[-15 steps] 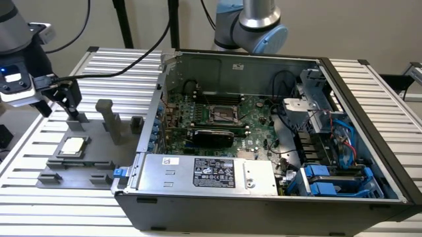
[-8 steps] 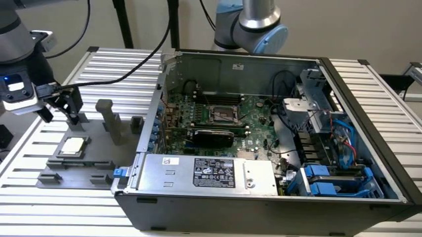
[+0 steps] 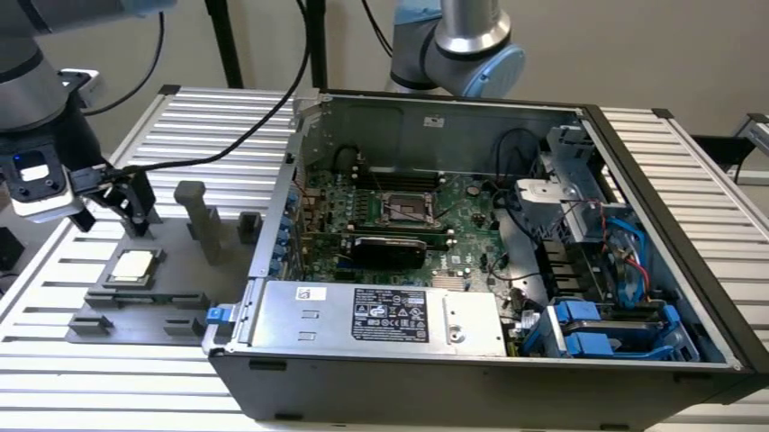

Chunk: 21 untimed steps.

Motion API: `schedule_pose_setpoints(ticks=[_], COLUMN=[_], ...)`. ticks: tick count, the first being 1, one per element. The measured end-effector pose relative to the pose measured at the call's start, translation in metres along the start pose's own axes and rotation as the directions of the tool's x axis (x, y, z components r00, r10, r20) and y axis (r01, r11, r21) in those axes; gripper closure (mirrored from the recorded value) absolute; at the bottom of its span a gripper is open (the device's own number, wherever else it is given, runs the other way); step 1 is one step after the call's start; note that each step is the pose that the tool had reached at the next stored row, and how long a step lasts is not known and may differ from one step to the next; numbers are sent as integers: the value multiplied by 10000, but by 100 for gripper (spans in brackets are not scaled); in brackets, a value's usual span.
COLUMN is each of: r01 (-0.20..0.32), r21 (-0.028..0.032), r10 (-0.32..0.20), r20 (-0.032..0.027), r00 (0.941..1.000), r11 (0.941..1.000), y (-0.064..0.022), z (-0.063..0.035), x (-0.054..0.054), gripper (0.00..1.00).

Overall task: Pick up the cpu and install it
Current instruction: 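Pick up the cpu and move it towards the insertion slot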

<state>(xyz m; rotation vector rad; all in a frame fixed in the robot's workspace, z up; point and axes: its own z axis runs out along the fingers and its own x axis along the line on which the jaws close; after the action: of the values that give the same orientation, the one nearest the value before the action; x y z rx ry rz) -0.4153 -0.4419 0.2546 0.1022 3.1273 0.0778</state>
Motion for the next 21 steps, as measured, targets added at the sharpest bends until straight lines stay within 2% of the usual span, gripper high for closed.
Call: schedule_pose_setpoints(ticks=[8, 21], r01=[104, 158], r21=[-2, -2], r10=[-104, -158], r20=[-4, -7], r00=[9999, 9999], r11=[9999, 9999], y=[-16, -28], z=[145, 382], x=[71, 80], gripper=[27, 27])
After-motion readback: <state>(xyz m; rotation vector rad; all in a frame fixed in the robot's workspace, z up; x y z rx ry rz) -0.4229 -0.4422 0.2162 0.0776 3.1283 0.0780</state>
